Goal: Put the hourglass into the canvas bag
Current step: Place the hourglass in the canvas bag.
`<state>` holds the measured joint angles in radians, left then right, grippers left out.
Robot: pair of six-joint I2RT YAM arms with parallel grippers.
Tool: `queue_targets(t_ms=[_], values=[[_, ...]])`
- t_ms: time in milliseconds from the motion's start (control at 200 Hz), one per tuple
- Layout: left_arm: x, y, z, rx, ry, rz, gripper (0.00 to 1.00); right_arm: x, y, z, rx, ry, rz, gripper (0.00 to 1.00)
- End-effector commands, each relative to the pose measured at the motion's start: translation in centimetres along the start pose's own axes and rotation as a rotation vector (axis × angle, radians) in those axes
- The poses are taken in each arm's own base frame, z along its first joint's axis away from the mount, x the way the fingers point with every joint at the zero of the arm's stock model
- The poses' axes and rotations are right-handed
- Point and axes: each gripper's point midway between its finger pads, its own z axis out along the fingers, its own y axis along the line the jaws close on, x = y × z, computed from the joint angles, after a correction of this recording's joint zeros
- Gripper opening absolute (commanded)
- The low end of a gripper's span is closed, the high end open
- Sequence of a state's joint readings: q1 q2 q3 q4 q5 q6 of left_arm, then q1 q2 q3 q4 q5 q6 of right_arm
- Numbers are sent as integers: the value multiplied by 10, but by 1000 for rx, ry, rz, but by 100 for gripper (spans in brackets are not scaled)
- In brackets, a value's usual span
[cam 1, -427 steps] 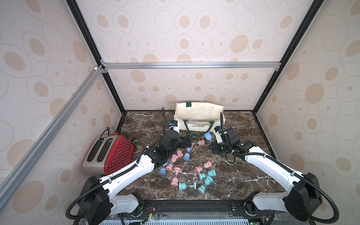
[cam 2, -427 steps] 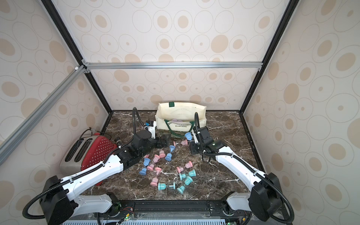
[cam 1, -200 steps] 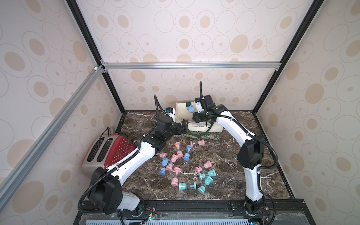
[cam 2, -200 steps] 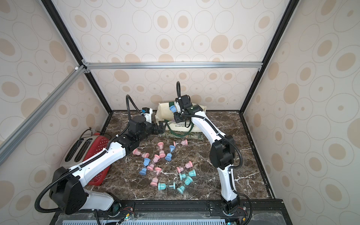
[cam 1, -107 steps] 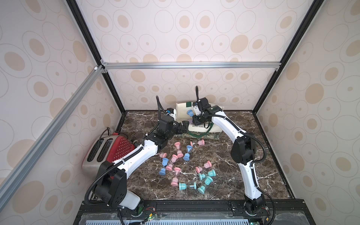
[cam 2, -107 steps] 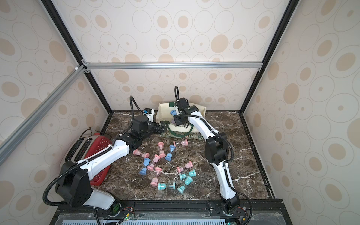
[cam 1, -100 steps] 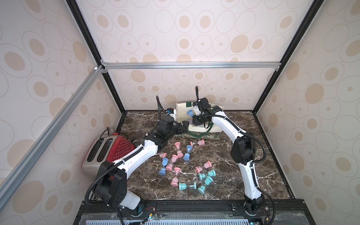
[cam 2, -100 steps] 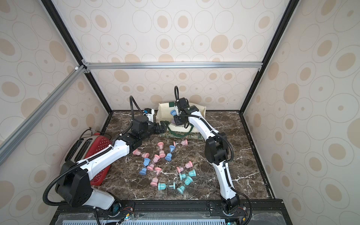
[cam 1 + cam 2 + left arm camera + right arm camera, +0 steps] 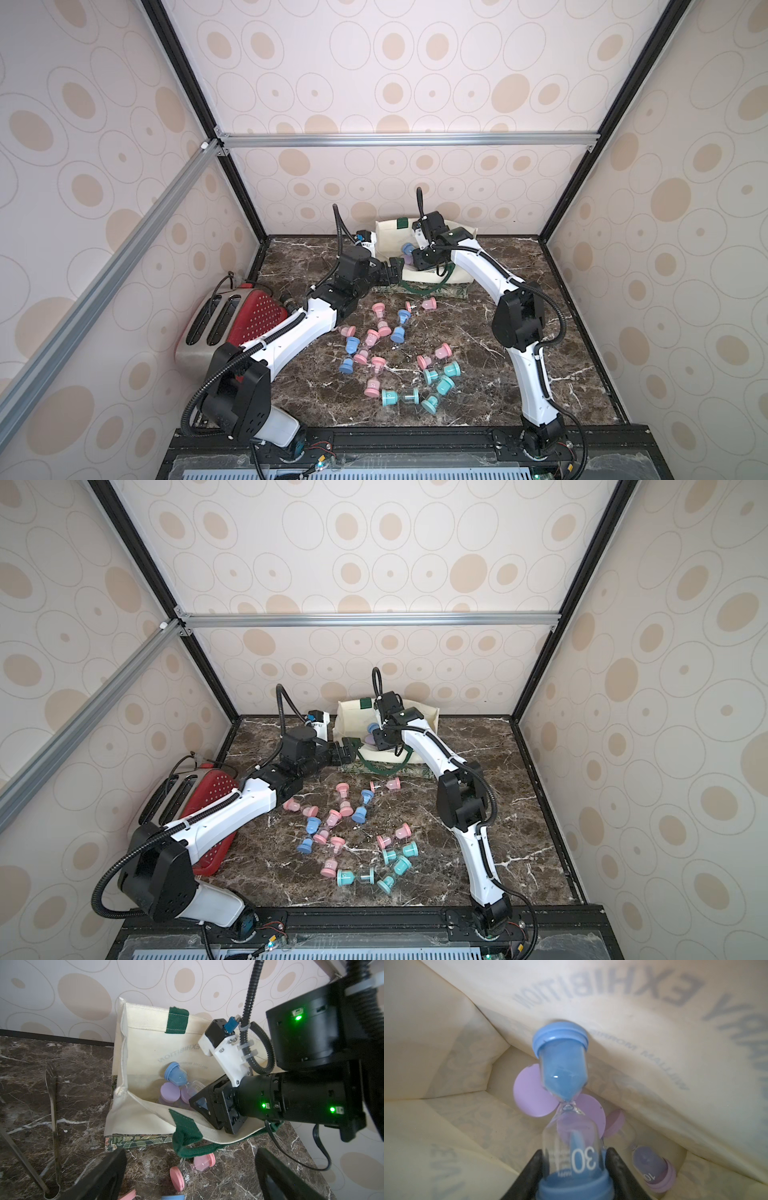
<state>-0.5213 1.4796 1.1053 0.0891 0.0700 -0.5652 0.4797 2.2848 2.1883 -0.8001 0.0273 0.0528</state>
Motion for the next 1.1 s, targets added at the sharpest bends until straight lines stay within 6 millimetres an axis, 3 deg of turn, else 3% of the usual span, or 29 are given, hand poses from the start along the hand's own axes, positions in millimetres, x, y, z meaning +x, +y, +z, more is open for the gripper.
queue_targets(t_ms=[0, 315, 550, 810, 990, 1096], values=[[-21, -8, -6, 25, -45, -15, 98, -11, -3, -32, 8, -41, -9, 59], [-26, -11, -15, 26, -48, -3, 97, -26, 7, -88, -58, -133, 19, 74], [-23, -9, -31, 26, -43, 0, 97, -13, 13, -129, -99, -149, 104, 80], [-2, 2, -55, 8, -12, -3, 97, 45, 37, -147, -51, -76, 150, 82], [19, 14, -72, -14, 26, -3, 97, 91, 61, -150, 13, -35, 148, 84], [31, 21, -82, -29, 40, -7, 97, 122, 74, -141, 23, 8, 190, 84]])
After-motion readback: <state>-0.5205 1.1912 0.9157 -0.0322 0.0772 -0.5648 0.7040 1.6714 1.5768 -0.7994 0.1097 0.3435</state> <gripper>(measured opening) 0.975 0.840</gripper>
